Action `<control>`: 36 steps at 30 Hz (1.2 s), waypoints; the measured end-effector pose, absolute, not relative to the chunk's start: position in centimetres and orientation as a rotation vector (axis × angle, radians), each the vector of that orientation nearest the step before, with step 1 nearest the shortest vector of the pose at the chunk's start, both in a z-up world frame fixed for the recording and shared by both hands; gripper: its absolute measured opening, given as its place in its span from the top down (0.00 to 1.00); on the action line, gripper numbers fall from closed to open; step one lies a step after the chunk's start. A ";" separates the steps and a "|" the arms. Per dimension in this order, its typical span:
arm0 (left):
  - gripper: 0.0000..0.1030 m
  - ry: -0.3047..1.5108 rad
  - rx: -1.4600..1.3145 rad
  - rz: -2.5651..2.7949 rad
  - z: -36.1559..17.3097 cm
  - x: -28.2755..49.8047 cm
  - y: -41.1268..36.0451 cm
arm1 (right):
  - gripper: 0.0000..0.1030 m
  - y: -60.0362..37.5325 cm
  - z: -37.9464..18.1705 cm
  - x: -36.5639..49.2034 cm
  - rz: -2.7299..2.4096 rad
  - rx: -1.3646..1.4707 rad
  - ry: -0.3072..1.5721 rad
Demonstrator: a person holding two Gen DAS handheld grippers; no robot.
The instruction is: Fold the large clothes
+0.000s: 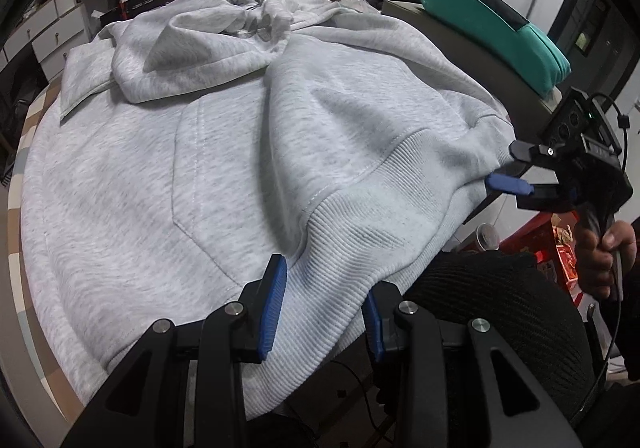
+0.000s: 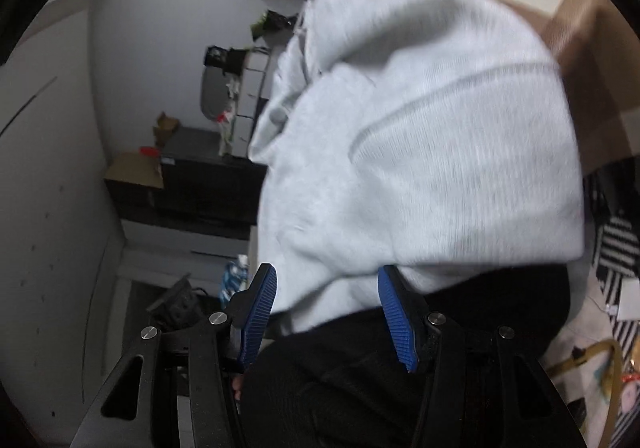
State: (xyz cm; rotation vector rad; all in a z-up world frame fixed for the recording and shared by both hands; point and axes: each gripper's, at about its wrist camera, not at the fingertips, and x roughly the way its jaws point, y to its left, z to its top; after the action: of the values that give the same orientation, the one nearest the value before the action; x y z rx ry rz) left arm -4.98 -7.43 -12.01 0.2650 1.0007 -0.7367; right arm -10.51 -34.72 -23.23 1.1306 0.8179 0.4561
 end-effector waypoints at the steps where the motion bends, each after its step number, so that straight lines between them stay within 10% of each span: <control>1: 0.71 1.001 0.264 -0.733 -12.0 -5.0 -7.4 | 0.48 -34.6 -23.3 -10.5 0.441 1.129 0.814; 9: 0.71 0.998 0.268 -0.719 -12.1 -5.1 -7.2 | 0.34 -34.3 -23.1 -10.0 0.388 1.157 0.705; 13: 0.71 1.000 0.256 -0.712 -12.1 -5.0 -7.1 | 0.76 -34.3 -21.6 -11.0 0.397 1.101 0.628; 22: 0.71 0.982 0.298 -0.694 -12.4 -5.1 -7.5 | 0.78 -35.1 -21.8 -8.9 0.262 1.076 0.625; 25: 0.71 0.981 0.300 -0.700 -12.3 -5.1 -7.5 | 0.98 -35.9 -21.1 -9.2 0.241 1.036 0.581; 36: 0.71 1.009 0.213 -0.753 -11.5 -5.2 -5.6 | 0.98 -37.3 -19.9 -12.8 0.076 0.826 0.611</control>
State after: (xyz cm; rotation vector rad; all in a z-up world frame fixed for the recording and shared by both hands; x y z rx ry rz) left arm -5.17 -5.61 -11.46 0.2132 1.0093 -0.7531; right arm -12.79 -37.27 -19.91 0.8260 0.6110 0.0757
